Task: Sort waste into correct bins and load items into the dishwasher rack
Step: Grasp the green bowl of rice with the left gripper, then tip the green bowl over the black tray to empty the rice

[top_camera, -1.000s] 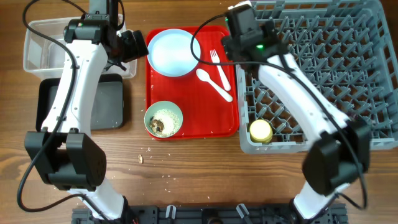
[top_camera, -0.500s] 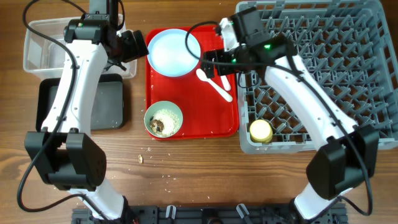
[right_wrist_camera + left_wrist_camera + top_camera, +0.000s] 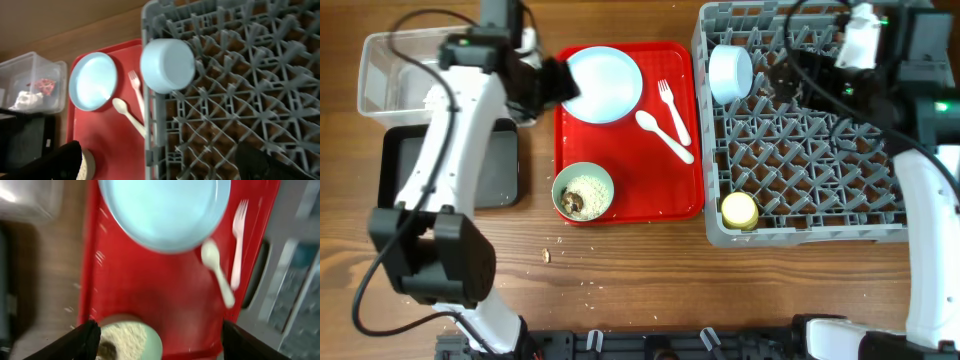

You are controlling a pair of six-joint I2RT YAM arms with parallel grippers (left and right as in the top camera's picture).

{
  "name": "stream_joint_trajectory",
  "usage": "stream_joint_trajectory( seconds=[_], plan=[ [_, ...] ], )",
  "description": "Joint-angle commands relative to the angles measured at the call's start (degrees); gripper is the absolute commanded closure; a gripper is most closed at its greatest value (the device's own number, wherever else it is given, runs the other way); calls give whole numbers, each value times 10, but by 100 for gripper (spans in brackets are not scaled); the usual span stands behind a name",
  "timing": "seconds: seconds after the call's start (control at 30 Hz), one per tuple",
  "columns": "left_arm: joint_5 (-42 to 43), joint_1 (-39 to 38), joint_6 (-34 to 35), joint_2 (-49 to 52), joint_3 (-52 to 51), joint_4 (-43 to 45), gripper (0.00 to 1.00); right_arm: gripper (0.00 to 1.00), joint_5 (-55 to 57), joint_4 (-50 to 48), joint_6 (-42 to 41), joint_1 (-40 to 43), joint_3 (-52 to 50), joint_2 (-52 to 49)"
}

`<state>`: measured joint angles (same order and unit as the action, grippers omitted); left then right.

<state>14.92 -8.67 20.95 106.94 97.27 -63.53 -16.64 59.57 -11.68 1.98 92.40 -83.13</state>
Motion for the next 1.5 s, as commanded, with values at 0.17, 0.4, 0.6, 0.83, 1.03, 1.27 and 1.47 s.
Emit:
stream_joint_trajectory(
  seconds=[0.17,0.4,0.6,0.83,1.03,1.27,1.47],
  plan=[
    [-102,-159,50,18,-134,12,21,0,8,3,12,5,2,-10],
    [-120,-211,84,18,-213,70,28,0,8,5,12,5,2,-10],
    [-120,-217,85,18,-264,141,82,0,8,5,12,5,2,-10],
    [-120,-210,85,14,-252,133,96,0,8,5,12,5,2,-10],
    [-69,-132,41,-36,-195,66,96,0,8,5,12,5,2,-10],
    [141,78,-96,-94,-193,45,96,0,8,5,12,5,2,-10],
    [264,225,-198,-82,-196,39,96,0,8,5,12,5,2,-10]
  ],
)
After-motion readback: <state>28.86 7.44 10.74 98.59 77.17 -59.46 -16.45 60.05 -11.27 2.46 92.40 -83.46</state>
